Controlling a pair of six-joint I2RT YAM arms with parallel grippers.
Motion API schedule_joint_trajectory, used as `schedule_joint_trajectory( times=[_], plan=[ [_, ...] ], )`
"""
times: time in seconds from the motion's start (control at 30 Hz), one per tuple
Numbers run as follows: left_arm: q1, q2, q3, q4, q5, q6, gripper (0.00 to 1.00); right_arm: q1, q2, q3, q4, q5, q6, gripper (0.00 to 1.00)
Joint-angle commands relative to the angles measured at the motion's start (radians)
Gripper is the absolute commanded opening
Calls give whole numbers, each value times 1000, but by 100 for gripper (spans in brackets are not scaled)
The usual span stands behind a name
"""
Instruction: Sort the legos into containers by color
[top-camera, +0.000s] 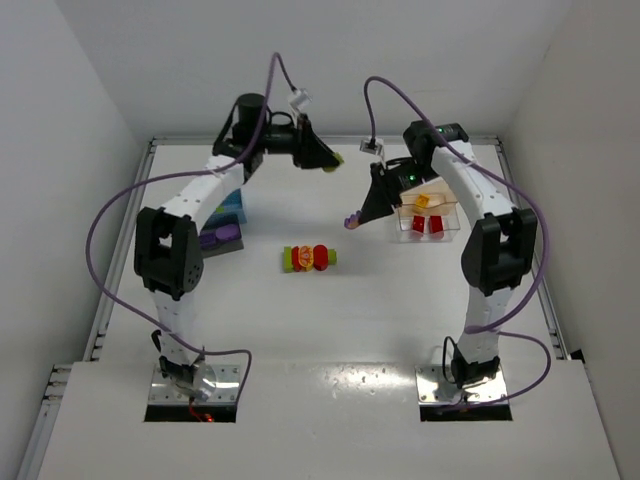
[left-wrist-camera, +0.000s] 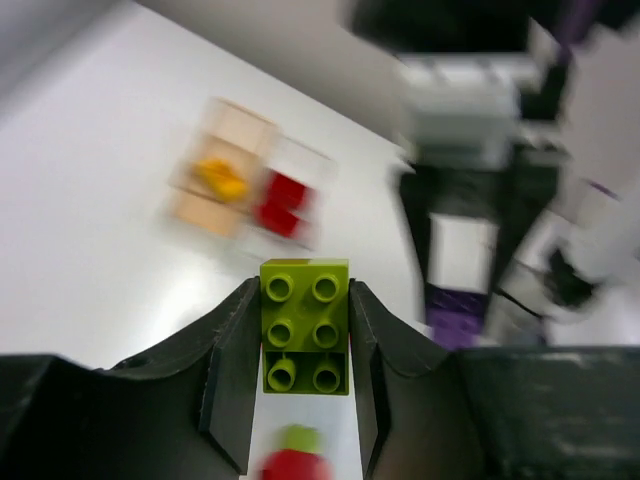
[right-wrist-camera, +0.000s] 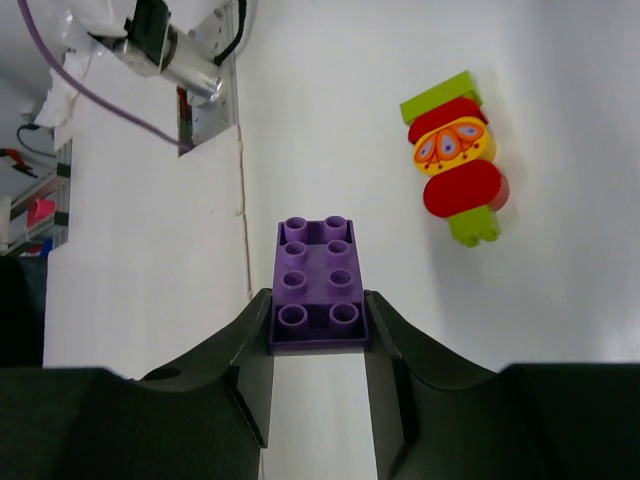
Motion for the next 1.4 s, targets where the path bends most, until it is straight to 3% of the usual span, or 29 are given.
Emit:
schedule_joint_trajectory(
  times=[0.0, 0.07, 0.23, 0.33, 0.53, 0.77, 0.93, 1.1, 1.2, 1.37],
  plan=[
    [88, -27, 170, -74, -225, 141, 7, 32, -71, -45, -46, 10, -56, 0],
    [100, -58, 197, -217, -386, 256, 7, 44, -93, -56, -33, 40, -56, 0],
    [112, -136, 138, -373, -908, 255, 4, 53, -94, -44, 37, 76, 19, 0],
    [146, -239, -8, -414, -1051, 234, 4, 53, -83, -22, 88, 102, 80, 0],
    [216, -385, -279, -491, -1206, 209, 5, 63, -41, 53, 140, 129, 153, 0],
    [325, -387, -375, -509, -1201, 198, 9, 83, -2, 84, 169, 140, 188, 0],
    [347, -301, -310, -520, -1170, 198, 11, 83, 20, 105, 187, 140, 209, 0],
    [347, -209, -258, -520, -1160, 189, 22, 92, 20, 105, 197, 160, 219, 0],
    [347, -181, -232, -520, -1160, 189, 43, 92, 29, 96, 197, 169, 219, 0],
    [347, -144, -223, -529, -1171, 180, 64, 92, 29, 96, 197, 169, 219, 0]
  ],
)
